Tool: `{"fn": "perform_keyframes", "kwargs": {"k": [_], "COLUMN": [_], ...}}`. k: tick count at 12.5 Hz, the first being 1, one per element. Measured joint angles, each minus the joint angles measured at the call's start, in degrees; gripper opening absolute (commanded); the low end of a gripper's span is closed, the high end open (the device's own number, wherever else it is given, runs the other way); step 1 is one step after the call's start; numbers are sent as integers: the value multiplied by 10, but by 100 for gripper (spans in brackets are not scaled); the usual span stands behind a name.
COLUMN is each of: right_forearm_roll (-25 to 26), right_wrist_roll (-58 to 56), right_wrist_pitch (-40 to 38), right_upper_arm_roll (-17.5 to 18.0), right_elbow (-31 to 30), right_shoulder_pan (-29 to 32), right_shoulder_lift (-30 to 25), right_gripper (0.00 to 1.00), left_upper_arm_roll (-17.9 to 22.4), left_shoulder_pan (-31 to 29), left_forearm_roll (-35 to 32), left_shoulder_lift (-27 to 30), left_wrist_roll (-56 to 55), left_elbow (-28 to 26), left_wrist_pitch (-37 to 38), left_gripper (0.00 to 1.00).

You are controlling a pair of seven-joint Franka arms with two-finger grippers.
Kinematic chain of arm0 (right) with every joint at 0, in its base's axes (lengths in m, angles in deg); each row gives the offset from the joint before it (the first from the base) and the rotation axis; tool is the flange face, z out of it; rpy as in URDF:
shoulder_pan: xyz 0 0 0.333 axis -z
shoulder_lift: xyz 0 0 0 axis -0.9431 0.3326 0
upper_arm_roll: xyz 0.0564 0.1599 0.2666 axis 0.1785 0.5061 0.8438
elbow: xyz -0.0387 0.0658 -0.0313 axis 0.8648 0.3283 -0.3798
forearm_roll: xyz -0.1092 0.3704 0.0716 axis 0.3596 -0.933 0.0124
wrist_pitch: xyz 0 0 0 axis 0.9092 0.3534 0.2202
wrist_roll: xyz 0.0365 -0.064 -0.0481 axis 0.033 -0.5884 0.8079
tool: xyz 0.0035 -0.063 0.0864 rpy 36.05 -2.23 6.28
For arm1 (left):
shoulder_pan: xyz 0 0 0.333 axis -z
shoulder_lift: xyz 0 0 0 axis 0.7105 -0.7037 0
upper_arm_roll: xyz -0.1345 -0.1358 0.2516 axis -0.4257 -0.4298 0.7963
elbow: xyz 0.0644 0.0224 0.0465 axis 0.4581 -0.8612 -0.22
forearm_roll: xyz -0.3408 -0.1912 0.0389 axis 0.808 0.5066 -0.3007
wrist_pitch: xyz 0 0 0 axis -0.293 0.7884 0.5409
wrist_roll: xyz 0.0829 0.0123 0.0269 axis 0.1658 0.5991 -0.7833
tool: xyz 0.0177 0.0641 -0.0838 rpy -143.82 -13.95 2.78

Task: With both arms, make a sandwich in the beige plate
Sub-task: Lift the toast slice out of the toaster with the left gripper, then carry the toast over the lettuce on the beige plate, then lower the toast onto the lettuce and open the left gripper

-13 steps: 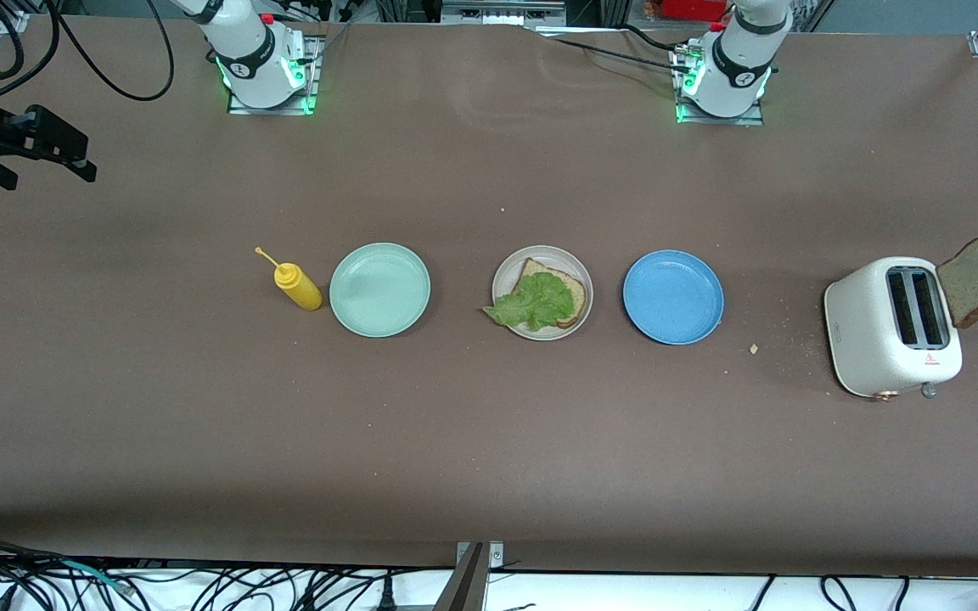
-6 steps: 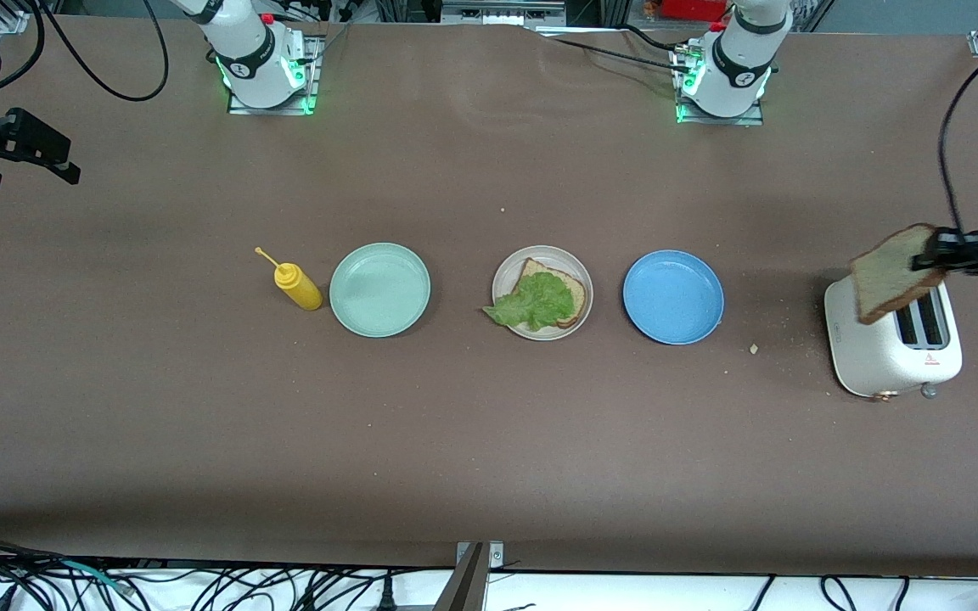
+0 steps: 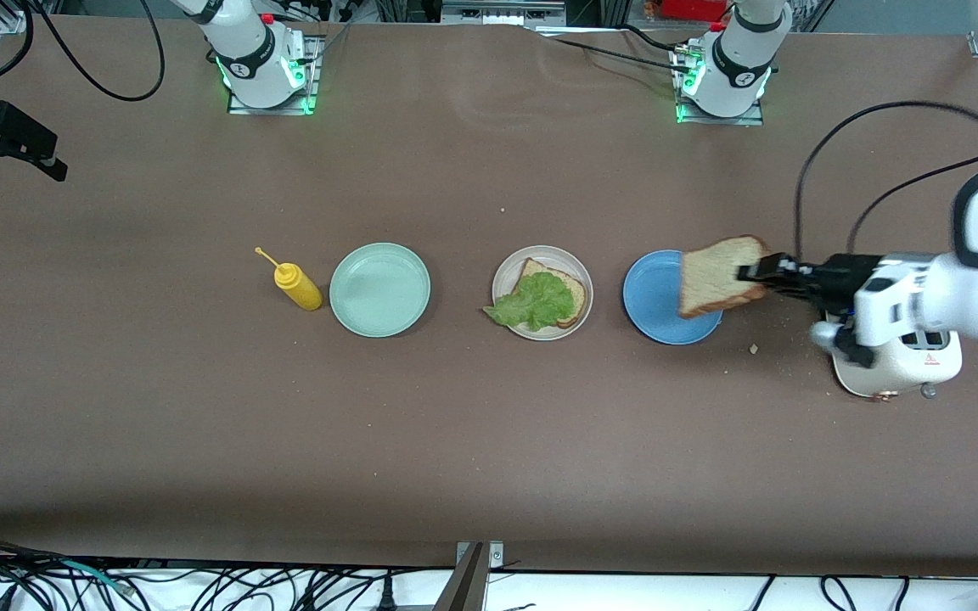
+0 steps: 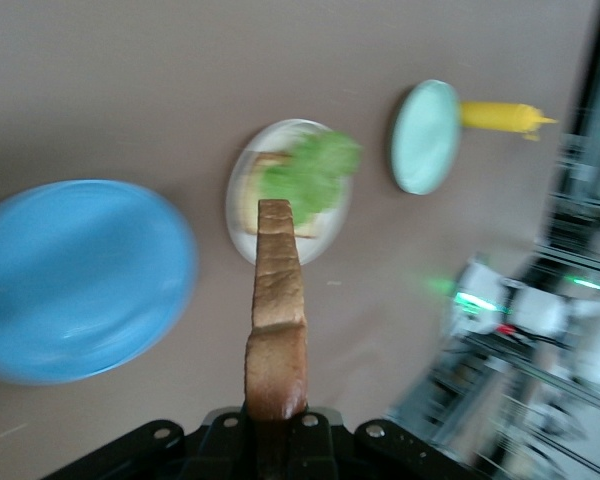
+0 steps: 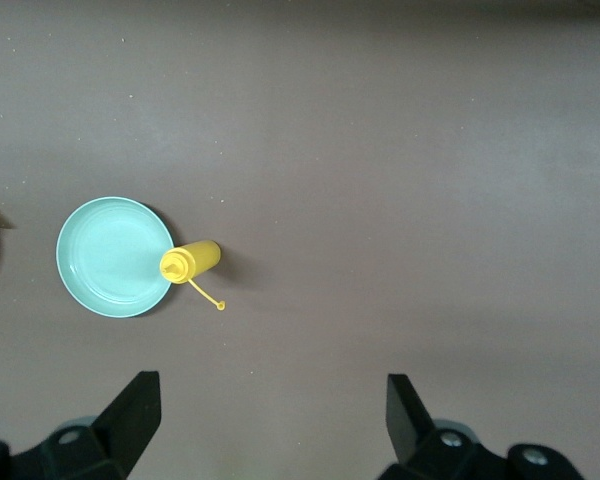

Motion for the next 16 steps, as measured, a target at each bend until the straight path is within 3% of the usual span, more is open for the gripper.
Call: {"fn": "perform_keyframes", "kwargs": {"k": [3, 6, 9, 14, 15, 16], "right_forearm_roll": [11, 16, 16, 16, 16, 16], "right_wrist_roll": [0, 0, 0, 0, 0, 0], "right_wrist_pitch": [-1, -1, -1, -1, -1, -1], "right_upper_arm_roll": [1, 1, 1, 1, 1, 1], "right_elbow": [0, 0, 0, 0, 0, 0], "right_shoulder_pan": [0, 0, 0, 0, 0, 0], "right_shoulder_lift": [2, 2, 3, 3, 3, 3], "right_gripper": [100, 100, 100, 100, 100, 100], "left_upper_arm_roll": [-1, -3, -2, 3, 3, 3], "left_shoulder_pan": [47, 102, 145, 144, 145, 147], "left_forearm_roll": [77, 142, 161, 182, 208, 224], "left_shoulder_lift": [-79, -115, -148, -183, -189, -193], "left_wrist_roll": [2, 2, 31, 146, 178, 205], "left_elbow": [-1, -1, -4, -53, -69, -82], "left_wrist_pitch": [-36, -88, -137, -194, -205, -213], "left_gripper": [0, 0, 0, 0, 16, 96]}}
